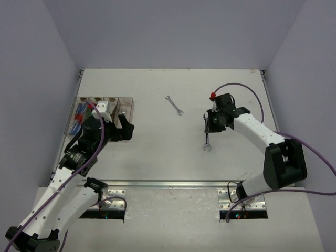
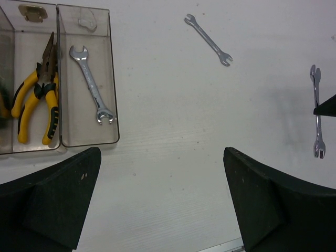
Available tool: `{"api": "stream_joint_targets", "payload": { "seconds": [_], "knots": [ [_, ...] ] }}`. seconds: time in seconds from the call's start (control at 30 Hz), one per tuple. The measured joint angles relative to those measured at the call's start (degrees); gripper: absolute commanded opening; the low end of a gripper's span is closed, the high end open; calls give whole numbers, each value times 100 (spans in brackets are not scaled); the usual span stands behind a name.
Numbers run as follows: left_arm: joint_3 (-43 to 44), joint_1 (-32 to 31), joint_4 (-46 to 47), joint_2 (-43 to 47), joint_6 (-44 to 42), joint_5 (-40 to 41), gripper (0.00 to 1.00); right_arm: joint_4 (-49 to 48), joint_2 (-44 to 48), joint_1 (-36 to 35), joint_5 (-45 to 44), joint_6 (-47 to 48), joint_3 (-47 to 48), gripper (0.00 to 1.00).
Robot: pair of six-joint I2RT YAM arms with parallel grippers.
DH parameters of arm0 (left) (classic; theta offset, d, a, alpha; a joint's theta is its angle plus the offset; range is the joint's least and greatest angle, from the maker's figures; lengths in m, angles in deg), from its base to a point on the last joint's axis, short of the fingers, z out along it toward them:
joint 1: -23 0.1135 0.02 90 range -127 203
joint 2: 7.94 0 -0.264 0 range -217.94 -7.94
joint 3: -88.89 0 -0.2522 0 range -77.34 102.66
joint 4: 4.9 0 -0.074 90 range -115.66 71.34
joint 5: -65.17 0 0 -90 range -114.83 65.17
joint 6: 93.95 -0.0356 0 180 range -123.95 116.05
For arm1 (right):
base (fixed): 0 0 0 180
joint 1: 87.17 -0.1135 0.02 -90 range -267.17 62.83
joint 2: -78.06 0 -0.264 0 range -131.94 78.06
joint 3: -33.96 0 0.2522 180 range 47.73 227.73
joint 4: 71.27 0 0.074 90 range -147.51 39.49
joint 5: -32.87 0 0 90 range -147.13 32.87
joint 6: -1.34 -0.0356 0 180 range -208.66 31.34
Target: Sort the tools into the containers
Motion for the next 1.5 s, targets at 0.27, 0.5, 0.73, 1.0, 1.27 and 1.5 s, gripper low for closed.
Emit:
{"api": "stream_joint_targets", "payload": {
  "seconds": [0.27,0.5,0.73,1.0,1.27,1.5],
  "knots": [
    [0,73,-6,-210,26,-198,100,-423,993,-976,571,-228,-56,0],
    [-169,73,457,51,508,-898,100,-562,1019,-1824,684,-281,-49,0],
    [-554,73,1375,-36,1253,-1659,100,-572,868,-2613,610,-300,163,0],
    [-890,73,1888,-22,1886,-1900,100,-606,753,-3055,449,-335,350,0],
    [-970,73,2326,-262,2125,-1964,100,-682,626,-3186,493,-356,391,0],
    [-973,69,2636,-588,2282,-1975,100,-597,617,-3288,215,-346,538,0]
  ]
}}
